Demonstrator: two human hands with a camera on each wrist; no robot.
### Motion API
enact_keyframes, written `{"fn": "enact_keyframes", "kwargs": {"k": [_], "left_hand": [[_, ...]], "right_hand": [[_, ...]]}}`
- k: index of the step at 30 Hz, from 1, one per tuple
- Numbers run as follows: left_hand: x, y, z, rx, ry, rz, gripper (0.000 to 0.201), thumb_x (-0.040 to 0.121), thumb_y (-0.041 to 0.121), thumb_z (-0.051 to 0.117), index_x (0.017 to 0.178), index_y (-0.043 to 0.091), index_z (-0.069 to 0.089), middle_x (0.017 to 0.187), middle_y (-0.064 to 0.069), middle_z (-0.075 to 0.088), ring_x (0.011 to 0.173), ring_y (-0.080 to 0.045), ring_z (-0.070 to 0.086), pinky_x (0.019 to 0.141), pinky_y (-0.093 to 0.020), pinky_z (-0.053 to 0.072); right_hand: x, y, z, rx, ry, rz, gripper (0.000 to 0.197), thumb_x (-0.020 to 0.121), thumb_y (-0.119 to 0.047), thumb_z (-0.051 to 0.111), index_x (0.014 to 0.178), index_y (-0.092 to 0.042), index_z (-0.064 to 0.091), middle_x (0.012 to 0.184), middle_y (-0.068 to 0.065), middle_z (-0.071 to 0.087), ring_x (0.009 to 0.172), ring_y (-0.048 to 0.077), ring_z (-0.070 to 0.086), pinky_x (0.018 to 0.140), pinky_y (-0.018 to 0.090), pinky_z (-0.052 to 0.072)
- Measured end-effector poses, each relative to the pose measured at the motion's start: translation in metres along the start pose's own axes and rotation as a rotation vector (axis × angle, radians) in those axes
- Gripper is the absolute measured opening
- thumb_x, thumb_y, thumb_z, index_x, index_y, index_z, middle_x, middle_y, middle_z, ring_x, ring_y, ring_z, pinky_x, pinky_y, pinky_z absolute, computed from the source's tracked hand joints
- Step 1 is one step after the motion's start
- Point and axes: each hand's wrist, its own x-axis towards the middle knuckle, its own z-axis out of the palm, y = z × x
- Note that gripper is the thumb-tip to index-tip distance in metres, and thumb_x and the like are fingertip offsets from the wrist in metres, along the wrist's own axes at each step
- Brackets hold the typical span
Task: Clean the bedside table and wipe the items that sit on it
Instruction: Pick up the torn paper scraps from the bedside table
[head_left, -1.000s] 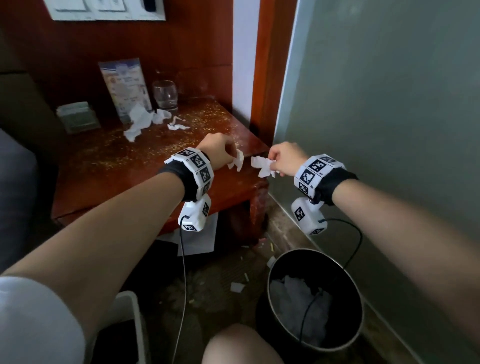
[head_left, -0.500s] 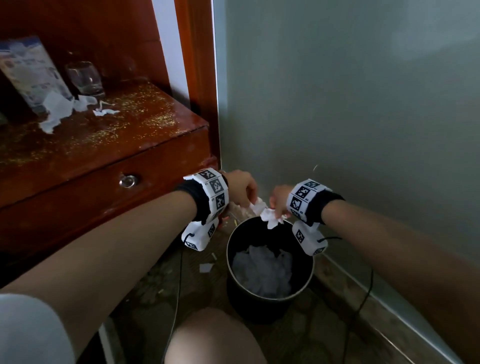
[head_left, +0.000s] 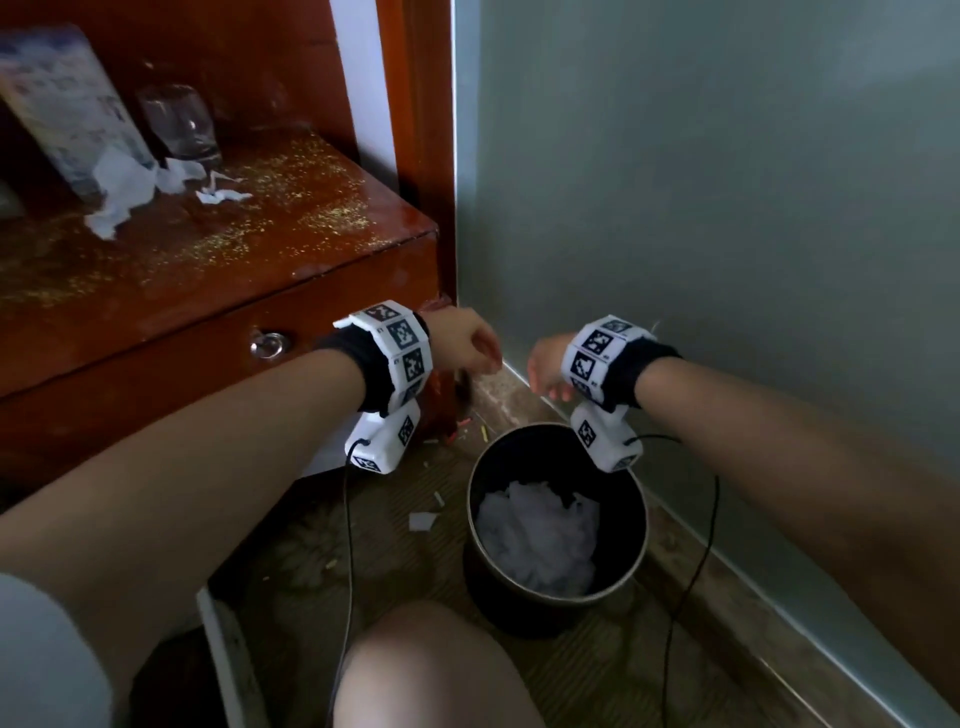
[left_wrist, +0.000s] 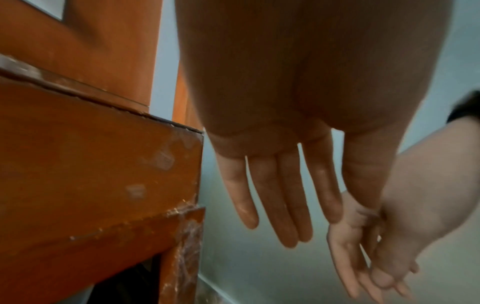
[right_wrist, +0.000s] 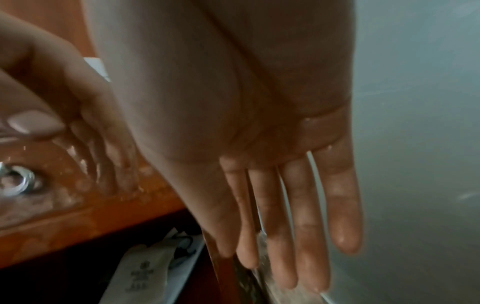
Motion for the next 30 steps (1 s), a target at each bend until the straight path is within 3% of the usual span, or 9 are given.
{"fn": "enact_keyframes", "kwargs": {"k": [4,10,12,14,18,20,23,26,30], "left_hand": [[-0.019,-0.026,-0.045,-0.013,0.229,-0.062,0.025,0.087,0.025,0.062,0.11,0.016,0.069,0.11,-0.003,0.07,0.101,-0.018,0.063,0.085,-0.022,0.043],[-0.075,-0.087,-0.115,0.003,0.504,-0.258,0.027,0.09,0.026,0.059,0.112,0.013,0.068,0.115,-0.005,0.067,0.108,-0.022,0.06,0.089,-0.025,0.042],[-0.095,-0.114,-0.133,0.003,0.503,-0.354,0.028,0.09,0.028,0.058,0.111,0.013,0.067,0.115,-0.006,0.067,0.106,-0.022,0.061,0.089,-0.028,0.044],[-0.115,-0.14,-0.145,-0.004,0.513,-0.46,0.028,0.09,0.031,0.057,0.111,0.014,0.067,0.114,-0.005,0.067,0.106,-0.023,0.06,0.087,-0.029,0.045],[-0.15,-0.2,-0.16,-0.016,0.513,-0.658,0.027,0.089,0.029,0.059,0.109,0.013,0.067,0.116,-0.009,0.066,0.109,-0.026,0.059,0.089,-0.031,0.046],[-0.16,-0.227,-0.165,-0.034,0.507,-0.726,0.027,0.088,0.029,0.061,0.11,0.013,0.066,0.118,-0.011,0.065,0.109,-0.027,0.059,0.091,-0.033,0.048],[-0.164,-0.259,-0.169,-0.053,0.509,-0.762,0.034,0.089,0.031,0.06,0.118,0.014,0.062,0.124,-0.011,0.061,0.111,-0.027,0.058,0.091,-0.034,0.048],[-0.158,-0.281,-0.175,-0.036,0.492,-0.742,0.041,0.09,0.031,0.057,0.128,0.015,0.054,0.131,-0.011,0.056,0.114,-0.028,0.056,0.091,-0.033,0.047],[-0.15,-0.302,-0.181,0.003,0.333,-0.713,0.051,0.092,0.026,0.056,0.139,0.01,0.043,0.141,-0.012,0.047,0.126,-0.029,0.049,0.098,-0.033,0.042]], "right_hand": [[-0.01,-0.055,-0.053,-0.057,0.038,-0.099,0.028,0.093,-0.016,0.054,0.108,0.004,0.064,0.076,0.009,0.062,0.054,0.018,0.053,0.046,0.022,0.042],[-0.004,-0.144,-0.128,0.023,0.214,-0.226,0.017,0.092,-0.019,0.058,0.102,-0.006,0.061,0.065,0.004,0.061,0.05,0.016,0.053,0.035,0.014,0.039],[0.0,-0.179,-0.143,0.047,0.278,-0.271,0.018,0.091,-0.02,0.059,0.101,-0.006,0.063,0.066,0.004,0.062,0.049,0.016,0.052,0.032,0.013,0.038],[0.005,-0.211,-0.148,0.072,0.32,-0.335,0.02,0.09,-0.02,0.06,0.102,-0.005,0.065,0.073,0.006,0.065,0.053,0.016,0.054,0.041,0.018,0.042],[0.019,-0.274,-0.15,0.023,0.398,-0.454,0.028,0.087,-0.024,0.064,0.112,-0.011,0.065,0.107,0.009,0.068,0.082,0.017,0.056,0.054,0.017,0.037],[0.029,-0.299,-0.146,0.009,0.405,-0.47,0.035,0.087,-0.024,0.064,0.119,-0.013,0.06,0.118,0.008,0.064,0.093,0.02,0.058,0.062,0.021,0.041],[0.042,-0.325,-0.14,-0.019,0.385,-0.436,0.046,0.087,-0.024,0.065,0.129,-0.014,0.052,0.128,0.008,0.058,0.113,0.025,0.057,0.085,0.027,0.045],[0.053,-0.346,-0.141,-0.028,0.367,-0.392,0.054,0.087,-0.023,0.064,0.137,-0.014,0.045,0.137,0.008,0.052,0.12,0.025,0.054,0.091,0.028,0.044],[0.065,-0.371,-0.144,-0.058,0.386,-0.354,0.056,0.086,-0.022,0.065,0.137,-0.016,0.043,0.141,0.01,0.043,0.122,0.029,0.051,0.095,0.034,0.044]]}}
